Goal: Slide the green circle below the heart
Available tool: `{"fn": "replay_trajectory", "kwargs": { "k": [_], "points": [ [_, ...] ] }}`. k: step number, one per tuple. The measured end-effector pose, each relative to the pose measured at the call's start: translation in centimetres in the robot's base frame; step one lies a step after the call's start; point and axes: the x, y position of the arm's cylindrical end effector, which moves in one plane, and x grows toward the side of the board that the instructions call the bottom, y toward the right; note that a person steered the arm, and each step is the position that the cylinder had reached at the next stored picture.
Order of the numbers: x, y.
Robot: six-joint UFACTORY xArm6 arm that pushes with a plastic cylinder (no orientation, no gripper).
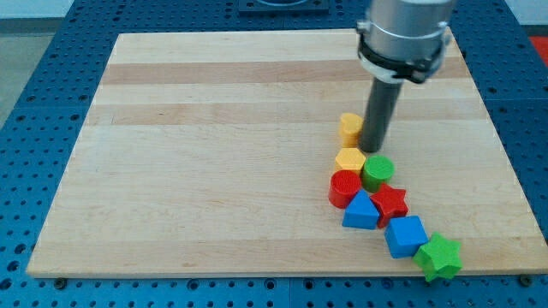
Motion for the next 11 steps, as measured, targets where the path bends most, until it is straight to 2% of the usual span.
{"fn": "replay_trajectory", "kwargs": {
  "k": [1, 2, 3, 4, 5, 8, 11],
  "points": [
    [-2.7, -1.1],
    [-3.1, 1.5],
    [-1.0, 4.6],
    [3.7, 4.8],
    [6.5, 4.9],
    [6.8, 4.9],
    [9.0, 4.9]
  ]
}}
